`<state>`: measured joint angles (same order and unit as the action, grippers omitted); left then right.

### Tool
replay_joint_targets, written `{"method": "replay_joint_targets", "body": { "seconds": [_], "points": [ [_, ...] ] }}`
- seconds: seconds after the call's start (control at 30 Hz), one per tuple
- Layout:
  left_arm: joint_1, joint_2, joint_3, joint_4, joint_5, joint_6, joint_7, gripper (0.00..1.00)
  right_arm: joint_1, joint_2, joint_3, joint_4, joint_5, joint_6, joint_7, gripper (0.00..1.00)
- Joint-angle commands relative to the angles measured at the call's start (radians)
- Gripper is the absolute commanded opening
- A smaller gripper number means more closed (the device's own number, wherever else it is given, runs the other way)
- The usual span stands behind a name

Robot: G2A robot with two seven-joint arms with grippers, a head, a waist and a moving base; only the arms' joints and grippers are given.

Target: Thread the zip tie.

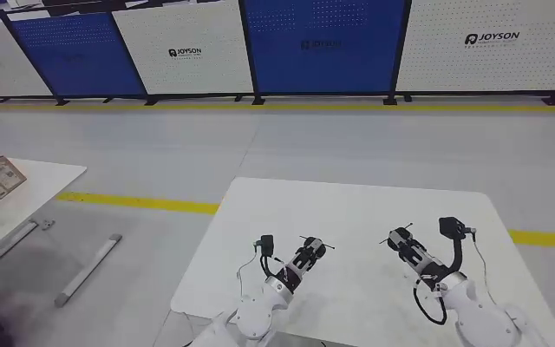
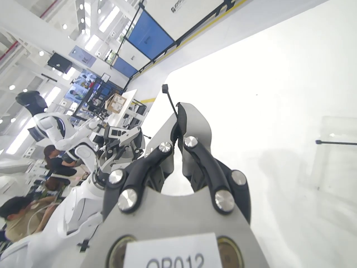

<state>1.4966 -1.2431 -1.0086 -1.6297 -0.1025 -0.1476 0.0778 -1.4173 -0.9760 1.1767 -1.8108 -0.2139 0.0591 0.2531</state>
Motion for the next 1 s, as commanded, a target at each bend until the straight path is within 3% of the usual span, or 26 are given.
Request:
{"method": "replay_joint_targets", "body": {
  "seconds": [0.0,0.5,0.77,0.97],
  "points": [
    [0.0,0.0,0.0,0.0,0.0,0.0,0.0,0.0,-0.018,-0.002,-0.001,-0.01,-0.026,0.008,-0.062,0.0],
    [0.0,0.0,0.0,0.0,0.0,0.0,0.0,0.0,-0.018,-0.002,-0.001,-0.01,-0.026,0.008,-0.062,0.0],
    [0.0,0.0,0.0,0.0,0.0,0.0,0.0,0.0,-0.096,-0.019,-0.021,-0.06,-0.126,0.0,-0.263,0.0],
    [0.0,0.0,0.0,0.0,0.0,0.0,0.0,0.0,-0.11,-0.03,-0.057,-0.054,-0.161,-0.015,-0.313,0.0]
  ]
}}
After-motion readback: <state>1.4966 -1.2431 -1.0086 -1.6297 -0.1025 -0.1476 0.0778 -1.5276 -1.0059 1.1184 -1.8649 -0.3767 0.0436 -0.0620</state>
